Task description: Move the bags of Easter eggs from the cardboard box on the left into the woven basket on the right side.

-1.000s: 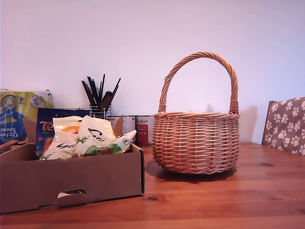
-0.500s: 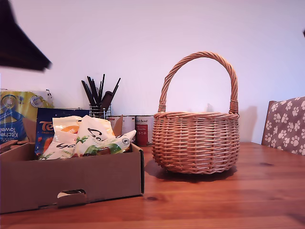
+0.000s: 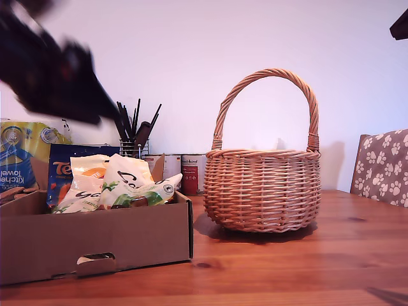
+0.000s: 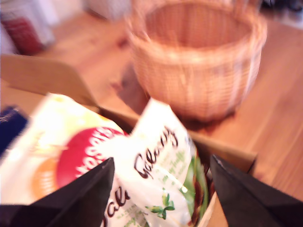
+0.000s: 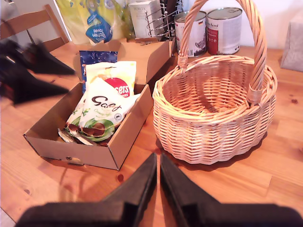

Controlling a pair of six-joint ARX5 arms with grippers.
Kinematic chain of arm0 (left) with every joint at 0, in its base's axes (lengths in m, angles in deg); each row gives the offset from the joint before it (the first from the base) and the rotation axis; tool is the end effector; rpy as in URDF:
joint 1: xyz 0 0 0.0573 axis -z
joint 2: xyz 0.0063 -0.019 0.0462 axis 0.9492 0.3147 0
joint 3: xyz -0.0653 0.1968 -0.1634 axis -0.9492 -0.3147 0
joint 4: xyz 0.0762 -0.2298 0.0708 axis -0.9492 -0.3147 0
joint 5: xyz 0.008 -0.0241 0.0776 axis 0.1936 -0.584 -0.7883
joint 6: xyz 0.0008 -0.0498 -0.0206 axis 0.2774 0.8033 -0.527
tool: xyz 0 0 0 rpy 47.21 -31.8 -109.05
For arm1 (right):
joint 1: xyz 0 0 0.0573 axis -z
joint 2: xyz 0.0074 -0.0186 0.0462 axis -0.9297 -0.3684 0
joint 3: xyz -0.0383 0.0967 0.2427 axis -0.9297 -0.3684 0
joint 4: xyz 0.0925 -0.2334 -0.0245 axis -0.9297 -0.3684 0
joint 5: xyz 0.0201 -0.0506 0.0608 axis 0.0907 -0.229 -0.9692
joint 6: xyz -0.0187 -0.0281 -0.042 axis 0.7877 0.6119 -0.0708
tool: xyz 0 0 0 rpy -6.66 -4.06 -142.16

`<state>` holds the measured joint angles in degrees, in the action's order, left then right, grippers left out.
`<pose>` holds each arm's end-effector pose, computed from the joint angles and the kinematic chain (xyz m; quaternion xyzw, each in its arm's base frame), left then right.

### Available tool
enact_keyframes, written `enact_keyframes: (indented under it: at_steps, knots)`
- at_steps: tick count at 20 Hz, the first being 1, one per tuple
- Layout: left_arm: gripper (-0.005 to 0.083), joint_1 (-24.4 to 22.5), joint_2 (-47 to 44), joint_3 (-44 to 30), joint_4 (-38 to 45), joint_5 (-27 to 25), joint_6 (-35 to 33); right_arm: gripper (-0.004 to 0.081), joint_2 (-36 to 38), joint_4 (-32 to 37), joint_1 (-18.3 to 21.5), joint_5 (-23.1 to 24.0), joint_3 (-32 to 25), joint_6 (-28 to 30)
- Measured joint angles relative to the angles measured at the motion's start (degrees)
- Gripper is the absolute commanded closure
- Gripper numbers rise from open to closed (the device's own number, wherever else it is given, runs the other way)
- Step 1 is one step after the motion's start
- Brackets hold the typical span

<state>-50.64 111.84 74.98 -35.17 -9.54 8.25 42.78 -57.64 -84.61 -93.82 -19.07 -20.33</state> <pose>0.2390 -0.1032 0.2152 0.1306 0.2383 -0.3865 0.8814 0.1008 0.0400 0.2576 0.0063 0.1707 0.3107 0.9350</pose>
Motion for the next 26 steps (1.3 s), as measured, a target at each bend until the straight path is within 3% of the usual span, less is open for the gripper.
enact_keyframes:
  at_steps: [6,8,12,17,20,24,26]
  knots:
    - [0.0176,-0.15,11.82,0.24,5.38,-1.77,-3.08,0.0783,-0.74,0.00,0.00,0.00,0.00,0.00]
    - [0.0176,0.13,13.20,0.24,5.51,-0.26,-3.08,0.0783,-0.74,0.00,0.00,0.00,0.00,0.00]
    - [0.0175,0.76,13.25,0.26,7.23,-2.56,-1.97,0.0783,-0.74,0.00,0.00,0.02,0.00,0.00]
    - [0.0181,0.90,16.83,0.87,6.36,3.08,0.76,0.0783,-1.07,0.50,0.00,0.07,0.02,0.00]
    - [0.0330,2.19,19.67,0.90,6.01,3.61,0.79,0.0783,-2.29,0.46,0.00,0.07,0.00,0.00]
    - [0.0703,2.25,19.52,0.90,7.21,3.52,0.81,0.0783,-2.60,0.44,0.00,0.09,0.00,0.00]
    - [0.0752,2.25,19.52,1.18,7.26,3.50,0.83,0.0783,-2.60,0.42,0.00,0.09,0.00,0.00]
